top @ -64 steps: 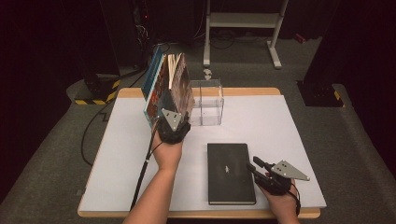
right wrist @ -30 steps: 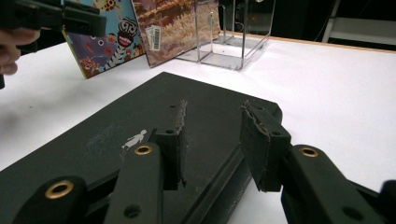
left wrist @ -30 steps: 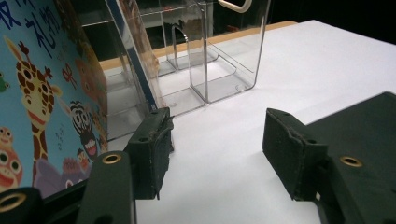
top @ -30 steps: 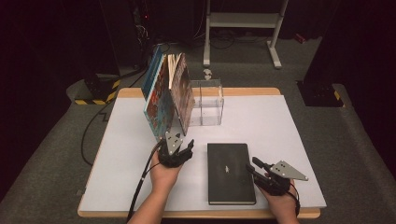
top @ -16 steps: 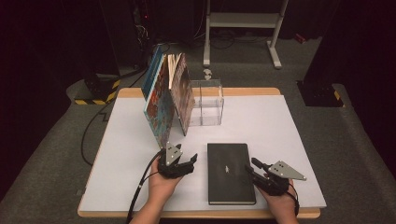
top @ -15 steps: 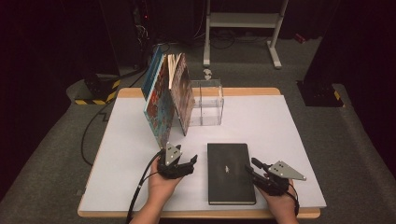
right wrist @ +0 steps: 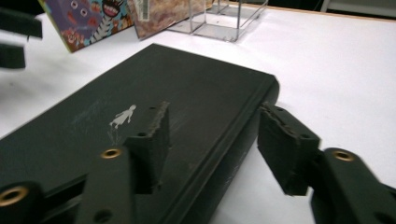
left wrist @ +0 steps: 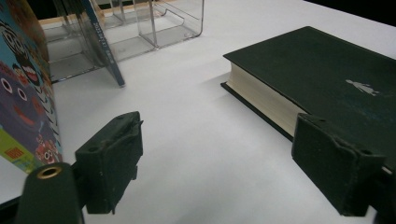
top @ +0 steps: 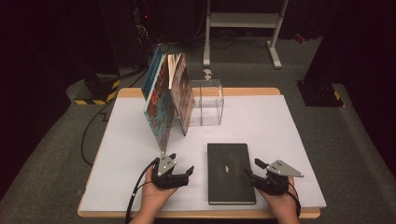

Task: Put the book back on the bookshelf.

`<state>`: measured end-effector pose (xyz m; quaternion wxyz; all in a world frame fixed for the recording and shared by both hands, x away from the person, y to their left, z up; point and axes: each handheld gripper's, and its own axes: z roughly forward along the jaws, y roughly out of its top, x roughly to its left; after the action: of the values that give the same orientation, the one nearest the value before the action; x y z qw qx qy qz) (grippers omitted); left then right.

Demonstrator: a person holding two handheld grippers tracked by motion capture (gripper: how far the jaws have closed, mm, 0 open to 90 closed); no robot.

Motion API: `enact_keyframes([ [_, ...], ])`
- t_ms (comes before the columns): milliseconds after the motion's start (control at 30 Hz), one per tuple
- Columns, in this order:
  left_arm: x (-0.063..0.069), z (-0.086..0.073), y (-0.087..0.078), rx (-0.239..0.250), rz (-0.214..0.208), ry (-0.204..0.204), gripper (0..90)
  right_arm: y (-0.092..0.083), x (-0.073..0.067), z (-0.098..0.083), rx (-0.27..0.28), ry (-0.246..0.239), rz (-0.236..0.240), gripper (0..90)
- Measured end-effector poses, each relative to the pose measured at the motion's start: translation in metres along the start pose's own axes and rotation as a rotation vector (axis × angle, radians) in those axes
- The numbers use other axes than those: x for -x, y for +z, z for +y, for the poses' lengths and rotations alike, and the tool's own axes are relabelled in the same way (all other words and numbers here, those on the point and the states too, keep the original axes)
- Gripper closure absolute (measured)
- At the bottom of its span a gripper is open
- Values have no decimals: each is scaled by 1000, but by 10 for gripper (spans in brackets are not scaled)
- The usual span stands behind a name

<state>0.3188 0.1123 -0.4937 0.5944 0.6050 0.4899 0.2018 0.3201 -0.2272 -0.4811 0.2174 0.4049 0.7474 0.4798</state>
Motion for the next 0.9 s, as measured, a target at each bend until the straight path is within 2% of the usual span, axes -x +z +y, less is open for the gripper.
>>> enact_keyframes([
  [100,-2,-3,-3,-3,-5,4,150,0,3,2,-40,40,3,338],
  [267,-7,-3,-6,-20,-11,-7,151,-2,0,-9,-125,91,24,292],
  [333,-7,-3,-8,-18,-18,-27,155,-2,-4,-12,-133,105,37,288],
  [433,-8,-5,-10,-25,-12,-10,160,-1,-7,-14,-139,131,62,287],
  [533,-7,-3,-12,-18,-18,-21,162,3,-11,-13,-148,139,100,272],
  [733,-5,-2,-14,-13,-28,-35,171,7,-15,-11,-158,150,81,244],
  [900,-4,-3,-13,-20,-37,-36,177,8,-17,-9,-169,137,70,245],
])
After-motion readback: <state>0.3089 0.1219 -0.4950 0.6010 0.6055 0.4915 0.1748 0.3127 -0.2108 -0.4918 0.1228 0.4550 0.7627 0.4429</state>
